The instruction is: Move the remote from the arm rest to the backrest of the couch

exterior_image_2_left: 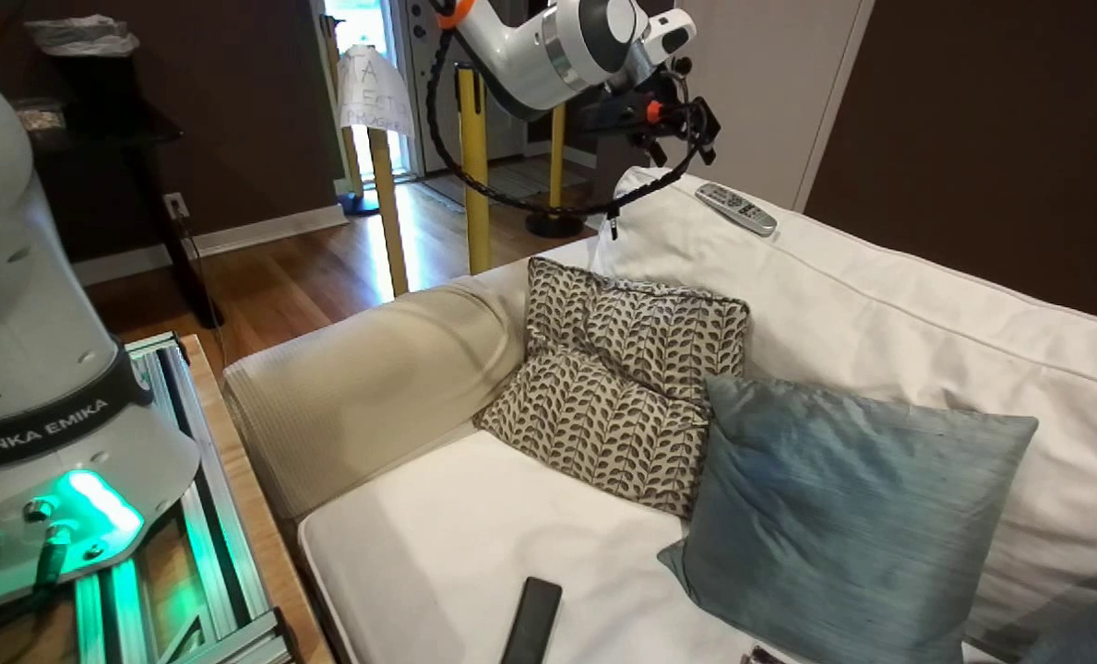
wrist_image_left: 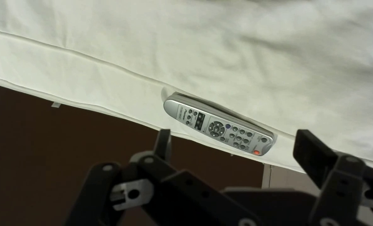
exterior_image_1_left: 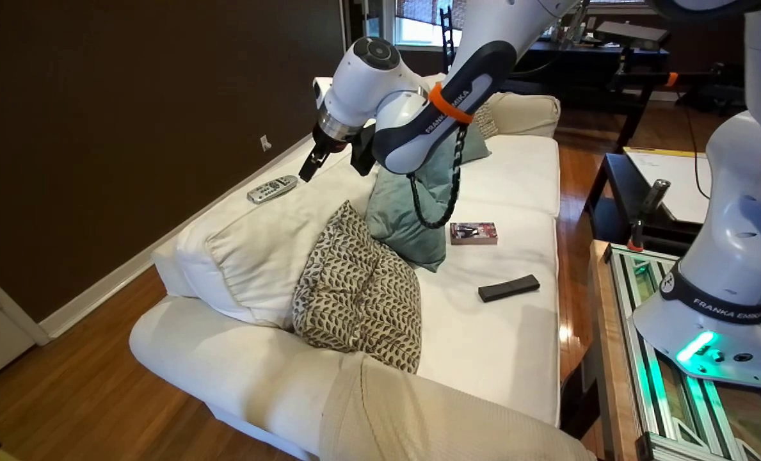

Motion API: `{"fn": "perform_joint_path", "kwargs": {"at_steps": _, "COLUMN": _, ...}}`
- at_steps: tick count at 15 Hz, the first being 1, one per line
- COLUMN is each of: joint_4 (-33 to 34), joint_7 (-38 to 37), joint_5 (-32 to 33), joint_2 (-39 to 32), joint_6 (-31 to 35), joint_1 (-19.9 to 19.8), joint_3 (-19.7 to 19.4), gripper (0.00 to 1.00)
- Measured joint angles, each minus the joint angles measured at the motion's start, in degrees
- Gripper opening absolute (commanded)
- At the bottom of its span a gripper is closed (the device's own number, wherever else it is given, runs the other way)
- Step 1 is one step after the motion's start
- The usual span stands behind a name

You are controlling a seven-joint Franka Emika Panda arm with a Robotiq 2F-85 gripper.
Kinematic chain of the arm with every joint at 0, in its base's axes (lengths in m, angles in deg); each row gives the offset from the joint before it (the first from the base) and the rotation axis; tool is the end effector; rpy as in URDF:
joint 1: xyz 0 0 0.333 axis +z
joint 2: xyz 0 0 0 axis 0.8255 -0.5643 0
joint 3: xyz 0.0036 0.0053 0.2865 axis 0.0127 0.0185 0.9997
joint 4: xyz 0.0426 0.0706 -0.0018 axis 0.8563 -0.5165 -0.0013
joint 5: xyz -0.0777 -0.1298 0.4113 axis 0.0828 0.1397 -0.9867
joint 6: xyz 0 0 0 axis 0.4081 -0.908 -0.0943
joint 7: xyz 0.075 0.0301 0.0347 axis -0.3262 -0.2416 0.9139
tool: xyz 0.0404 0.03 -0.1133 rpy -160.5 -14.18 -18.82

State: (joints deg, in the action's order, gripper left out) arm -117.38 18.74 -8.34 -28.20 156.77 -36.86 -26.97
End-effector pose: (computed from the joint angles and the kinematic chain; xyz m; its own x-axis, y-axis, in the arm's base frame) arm 0.7121 -0.0095 0.2562 0.7827 0.1934 0.5915 0.0060 -0.9528 0.3036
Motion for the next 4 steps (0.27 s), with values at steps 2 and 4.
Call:
{"fn": "perform_joint_path", "kwargs": {"at_steps": 2, "joint_4": 0.0, "joint_7": -0.2, "joint_5": 0.0, "joint_2": 0.0, "joint_6": 0.0, "joint_1": 0.0, "joint_3": -0.1, "gripper": 1.0}}
{"fn": "perform_joint_path", "kwargs": {"at_steps": 4, "joint_4": 0.0, "joint_7": -0.2, "joint_5": 0.0, "joint_2": 0.0, "joint_6": 0.0, "joint_1": 0.0, "joint_3": -0.1, "gripper": 1.0}}
